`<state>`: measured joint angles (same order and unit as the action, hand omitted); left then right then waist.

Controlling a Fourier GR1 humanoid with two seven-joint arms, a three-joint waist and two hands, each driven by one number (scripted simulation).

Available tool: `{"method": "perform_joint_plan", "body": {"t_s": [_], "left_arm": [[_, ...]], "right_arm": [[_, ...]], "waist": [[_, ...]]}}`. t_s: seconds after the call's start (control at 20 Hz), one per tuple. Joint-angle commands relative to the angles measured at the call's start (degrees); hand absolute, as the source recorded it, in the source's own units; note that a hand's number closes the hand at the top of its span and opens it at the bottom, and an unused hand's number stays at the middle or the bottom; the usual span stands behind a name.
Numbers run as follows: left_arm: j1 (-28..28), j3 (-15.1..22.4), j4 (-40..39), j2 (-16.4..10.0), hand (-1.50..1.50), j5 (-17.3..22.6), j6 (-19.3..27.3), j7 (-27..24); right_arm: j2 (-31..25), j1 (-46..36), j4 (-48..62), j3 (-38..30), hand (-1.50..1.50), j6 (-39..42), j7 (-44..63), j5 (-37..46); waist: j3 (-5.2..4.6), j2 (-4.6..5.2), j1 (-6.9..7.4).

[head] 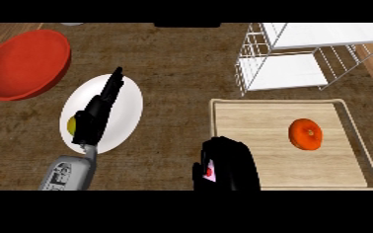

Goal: Pick the cupcake from the tray and place it in the tiered shelf

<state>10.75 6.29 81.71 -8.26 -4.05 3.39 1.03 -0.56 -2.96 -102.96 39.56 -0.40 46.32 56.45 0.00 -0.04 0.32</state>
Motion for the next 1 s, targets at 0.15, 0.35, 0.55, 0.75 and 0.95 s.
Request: {"method": "perform_joint_plan", "body": {"t_s": [0.15,0.35,0.55,0.75,0.95], "left_arm": [[-2.1,-2.6,1.4,-2.9,0.00,2.0,-3.1,-1.3],[-0.6,-1.2,0.1,0.4,0.00,-0.5,0.1,-0.5],[-0.9,-1.9,1.6,-0.4,0.00,0.4,-1.2,1.1],[-1.8,-0.1,-0.1,1.7,0.00,-1.3,0.0,-0.8],[-1.7,-1.8,3.0,-0.5,0.00,-0.2,-1.9,1.4]], "right_arm": [[0.6,-1.2,-11.4,4.3,1.50,-8.8,2.8,1.9],[0.6,-2.9,-20.8,8.2,1.50,-5.9,11.9,6.2],[0.6,-11.2,-23.7,2.7,1.50,1.4,18.9,11.5],[0.6,-20.9,-28.2,-2.6,1.50,9.0,25.2,11.4],[0.5,-23.1,-27.5,-7.4,1.50,8.5,22.6,13.9]], "waist": [[-0.01,-0.16,-0.36],[-0.02,-0.14,-0.65],[-0.06,-0.15,-0.55],[-0.11,-0.11,-0.41],[-0.05,-0.11,-0.24]]}}
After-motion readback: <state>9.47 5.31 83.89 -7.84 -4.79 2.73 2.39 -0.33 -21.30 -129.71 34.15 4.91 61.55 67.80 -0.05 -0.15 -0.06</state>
